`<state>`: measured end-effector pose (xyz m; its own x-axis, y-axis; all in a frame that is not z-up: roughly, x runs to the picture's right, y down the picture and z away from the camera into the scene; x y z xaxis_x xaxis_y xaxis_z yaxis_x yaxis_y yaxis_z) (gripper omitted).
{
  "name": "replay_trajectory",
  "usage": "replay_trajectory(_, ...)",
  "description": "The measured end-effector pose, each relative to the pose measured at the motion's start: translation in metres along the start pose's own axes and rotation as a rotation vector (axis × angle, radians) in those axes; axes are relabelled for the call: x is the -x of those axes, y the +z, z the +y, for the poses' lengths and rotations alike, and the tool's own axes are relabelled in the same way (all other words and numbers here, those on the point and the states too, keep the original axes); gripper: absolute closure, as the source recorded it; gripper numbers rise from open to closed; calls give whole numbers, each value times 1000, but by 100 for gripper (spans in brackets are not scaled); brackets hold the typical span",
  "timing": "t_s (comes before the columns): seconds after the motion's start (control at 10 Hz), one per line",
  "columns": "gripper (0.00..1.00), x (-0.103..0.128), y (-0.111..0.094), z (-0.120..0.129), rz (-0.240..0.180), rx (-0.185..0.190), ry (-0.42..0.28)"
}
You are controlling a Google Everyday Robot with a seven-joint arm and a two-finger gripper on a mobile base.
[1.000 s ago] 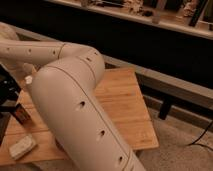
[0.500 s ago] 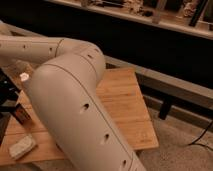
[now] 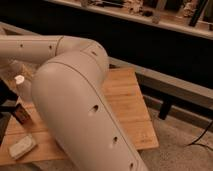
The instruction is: Place the ceramic cup over the eraser
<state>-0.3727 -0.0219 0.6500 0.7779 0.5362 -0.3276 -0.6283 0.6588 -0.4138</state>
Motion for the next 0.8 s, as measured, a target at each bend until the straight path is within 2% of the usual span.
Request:
replay_trajectory(0.3, 100, -3, -6, 18, -8, 13, -46)
replay_trajectory(0.8, 100, -4, -6, 40, 0, 32, -105)
